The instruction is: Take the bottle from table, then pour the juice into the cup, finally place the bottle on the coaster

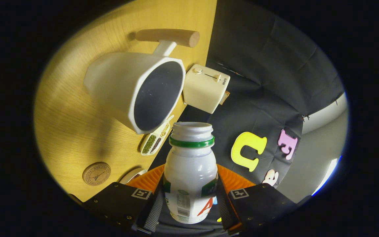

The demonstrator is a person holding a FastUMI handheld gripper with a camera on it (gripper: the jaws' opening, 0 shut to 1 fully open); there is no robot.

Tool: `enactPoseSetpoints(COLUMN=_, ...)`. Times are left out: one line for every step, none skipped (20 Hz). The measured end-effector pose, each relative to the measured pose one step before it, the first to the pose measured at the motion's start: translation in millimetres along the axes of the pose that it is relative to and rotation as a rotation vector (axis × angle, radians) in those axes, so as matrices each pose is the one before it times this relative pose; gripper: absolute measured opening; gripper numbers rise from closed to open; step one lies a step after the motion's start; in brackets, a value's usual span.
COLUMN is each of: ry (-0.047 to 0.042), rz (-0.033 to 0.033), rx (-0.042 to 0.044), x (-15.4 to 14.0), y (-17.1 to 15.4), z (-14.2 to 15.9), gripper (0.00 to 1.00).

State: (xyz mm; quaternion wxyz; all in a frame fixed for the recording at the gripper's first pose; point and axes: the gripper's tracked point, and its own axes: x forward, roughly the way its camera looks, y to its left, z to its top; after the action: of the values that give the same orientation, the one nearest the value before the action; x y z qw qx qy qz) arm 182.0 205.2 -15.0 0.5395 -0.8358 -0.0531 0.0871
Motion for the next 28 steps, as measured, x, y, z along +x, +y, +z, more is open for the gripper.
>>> enactPoseSetpoints(ry=0.00204, rz=0.00362, rx=0.04142, x=-0.04, y=1.47, z=-1.7, gripper=0.72)
enactPoseSetpoints(ry=0.00403, rz=0.00572, rx=0.04194, x=-0.16, y=2.3, z=-1.61, gripper=0.72)
enactPoseSetpoints(ry=0.00306, rz=0.00529, rx=0.04054, x=-2.86, y=2.58, z=-1.78, gripper=0.72)
enactPoseSetpoints(ry=-0.00159, rz=0.0011, rx=0.0409, x=-0.38, y=1.09, z=0.29, gripper=0.72)
enactPoseSetpoints(ry=-0.00202, rz=-0.00177, rx=0.04052, x=-1.43, y=0.85, z=0.36, gripper=0.72)
enactPoseSetpoints(ry=-0.00064, rz=-0.00282, rx=0.04454, x=0.26, y=0.41, z=-0.74, gripper=0.72)
enactPoseSetpoints(ry=-0.00225, rz=-0.00557, rx=0.04634, x=-1.15, y=-1.45, z=-1.49, gripper=0.72)
enactPoseSetpoints(ry=0.00145, rz=-0.00264, rx=0.04478, x=-1.11, y=-1.05, z=-1.99, gripper=0.72)
enactPoseSetpoints(ry=0.00445, rz=0.00006, rx=0.04787, x=-0.67, y=-0.26, z=-2.25, gripper=0.72)
enactPoseSetpoints(ry=0.00241, rz=0.00429, rx=0.04707, x=1.08, y=1.0, z=-1.2, gripper=0.72)
enactPoseSetpoints(ry=0.00482, rz=0.00056, rx=0.04359, x=-0.04, y=-0.59, z=-2.32, gripper=0.72)
enactPoseSetpoints(ry=0.00417, rz=-0.00021, rx=0.03821, x=-0.83, y=-0.27, z=-1.84, gripper=0.72)
enactPoseSetpoints(ry=0.00478, rz=0.00211, rx=0.03483, x=-0.98, y=0.04, z=-2.52, gripper=0.72)
enactPoseSetpoints(ry=0.00518, rz=-0.00287, rx=0.03565, x=0.19, y=-1.16, z=-3.03, gripper=0.72)
enactPoseSetpoints(ry=0.00682, rz=-0.00047, rx=0.03846, x=-2.55, y=-0.47, z=-4.57, gripper=0.72)
enactPoseSetpoints(ry=0.00563, rz=-0.00354, rx=0.03955, x=0.77, y=-1.01, z=-3.05, gripper=0.72)
enactPoseSetpoints(ry=0.00574, rz=-0.0032, rx=0.03956, x=-1.21, y=-1.34, z=-3.42, gripper=0.72)
enactPoseSetpoints(ry=0.00368, rz=-0.00483, rx=0.03814, x=-0.86, y=-1.75, z=-2.48, gripper=0.72)
enactPoseSetpoints(ry=0.00142, rz=-0.01117, rx=0.03894, x=-1.27, y=-4.13, z=-2.11, gripper=0.72)
enactPoseSetpoints(ry=0.00159, rz=-0.01112, rx=0.04068, x=-1.11, y=-4.2, z=-2.46, gripper=0.72)
enactPoseSetpoints(ry=-0.00035, rz=-0.01393, rx=0.04885, x=-1.73, y=-4.29, z=-2.22, gripper=0.72)
enactPoseSetpoints(ry=0.00221, rz=-0.00233, rx=0.04764, x=-0.99, y=-0.91, z=-3.25, gripper=0.72)
enactPoseSetpoints(ry=0.00897, rz=0.00195, rx=0.0499, x=-0.98, y=-1.25, z=-3.04, gripper=0.72)
enactPoseSetpoints(ry=0.01014, rz=0.00576, rx=0.0492, x=-0.72, y=0.27, z=-4.26, gripper=0.72)
enactPoseSetpoints(ry=0.00453, rz=-0.00323, rx=0.0463, x=-0.79, y=-2.29, z=-2.17, gripper=0.72)
enactPoseSetpoints(ry=0.0038, rz=-0.00755, rx=0.0458, x=-0.65, y=-5.05, z=-2.07, gripper=0.72)
enactPoseSetpoints(ry=0.0054, rz=0.00076, rx=0.04624, x=-0.63, y=-1.69, z=-1.98, gripper=0.72)
enactPoseSetpoints(ry=0.00106, rz=-0.00887, rx=0.06048, x=-0.47, y=-3.33, z=-1.75, gripper=0.72)
